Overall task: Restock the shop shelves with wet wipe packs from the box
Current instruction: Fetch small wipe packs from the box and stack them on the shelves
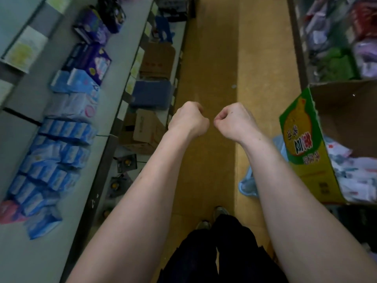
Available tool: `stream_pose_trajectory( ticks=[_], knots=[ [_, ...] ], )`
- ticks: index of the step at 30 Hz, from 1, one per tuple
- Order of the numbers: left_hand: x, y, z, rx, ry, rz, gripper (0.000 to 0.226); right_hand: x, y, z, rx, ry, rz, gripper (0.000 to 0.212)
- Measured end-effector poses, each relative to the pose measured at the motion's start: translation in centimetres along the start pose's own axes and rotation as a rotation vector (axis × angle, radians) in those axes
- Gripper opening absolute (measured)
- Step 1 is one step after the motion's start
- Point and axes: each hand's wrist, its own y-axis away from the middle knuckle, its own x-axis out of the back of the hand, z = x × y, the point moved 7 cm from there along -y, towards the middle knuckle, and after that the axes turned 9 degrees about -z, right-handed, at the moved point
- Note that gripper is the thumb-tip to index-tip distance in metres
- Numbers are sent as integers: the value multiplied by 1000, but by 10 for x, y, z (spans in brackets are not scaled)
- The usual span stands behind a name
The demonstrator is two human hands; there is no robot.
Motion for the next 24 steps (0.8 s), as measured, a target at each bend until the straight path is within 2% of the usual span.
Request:
stream_pose_trajectory(
  ticks=[10,14,17,21,24],
  knots=[
    [-81,-4,43,-135,-153,-217,39,31,33,94,-238,-50,148,17],
    [-111,-5,70,-182,-246,-277,45,55,46,132,-280,-52,228,17],
    [-137,-5,96,-234,-300,-331,45,76,52,168,-312,-77,294,25],
    [-179,-6,140,-303,-347,-393,44,105,56,217,-367,-129,332,15],
    [-212,-8,172,-331,-371,-426,40,129,59,246,-382,-156,350,17]
  ],
)
